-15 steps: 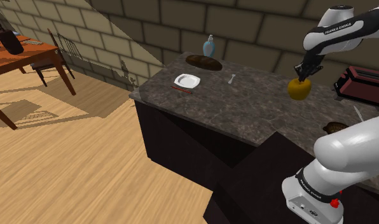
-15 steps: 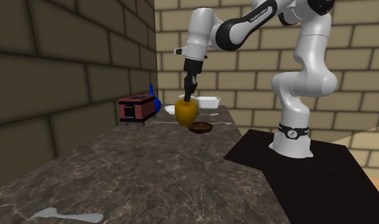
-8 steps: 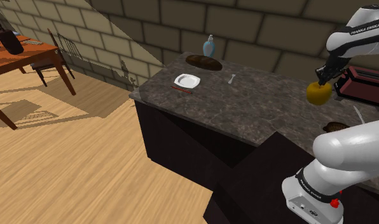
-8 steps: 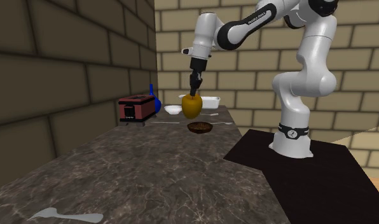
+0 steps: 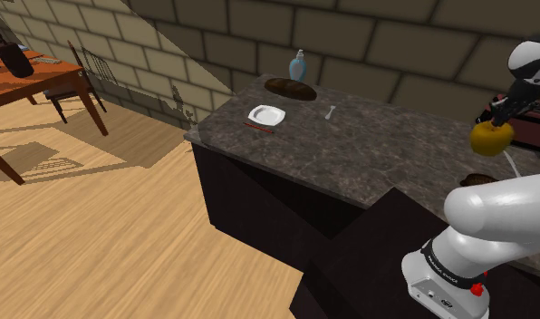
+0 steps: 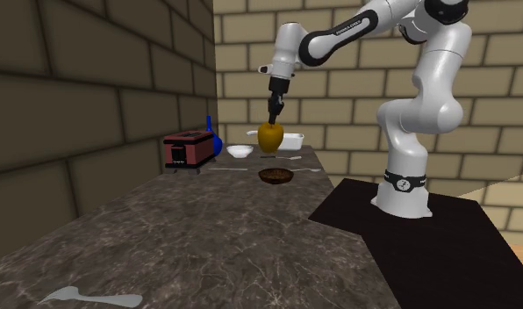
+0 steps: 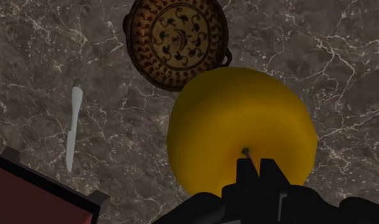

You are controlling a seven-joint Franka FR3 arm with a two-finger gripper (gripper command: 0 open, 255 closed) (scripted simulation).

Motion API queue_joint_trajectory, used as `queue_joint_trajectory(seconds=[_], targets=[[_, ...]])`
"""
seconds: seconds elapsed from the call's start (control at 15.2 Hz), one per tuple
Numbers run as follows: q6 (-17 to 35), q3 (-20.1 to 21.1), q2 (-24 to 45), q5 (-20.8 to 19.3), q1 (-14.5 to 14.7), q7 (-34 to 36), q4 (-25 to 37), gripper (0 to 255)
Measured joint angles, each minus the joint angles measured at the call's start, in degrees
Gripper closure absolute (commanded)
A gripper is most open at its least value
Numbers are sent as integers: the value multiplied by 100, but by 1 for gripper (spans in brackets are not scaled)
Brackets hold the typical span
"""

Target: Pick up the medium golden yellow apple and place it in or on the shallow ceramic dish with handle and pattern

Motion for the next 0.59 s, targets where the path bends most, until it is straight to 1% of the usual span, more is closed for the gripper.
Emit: queue_joint_trajectory(seconds=[0.4,0.59], targets=[[-138,-618,-100,-75,-260,-883,243,255],[-233,-978,-47,-41,-330,-1380,502,255]])
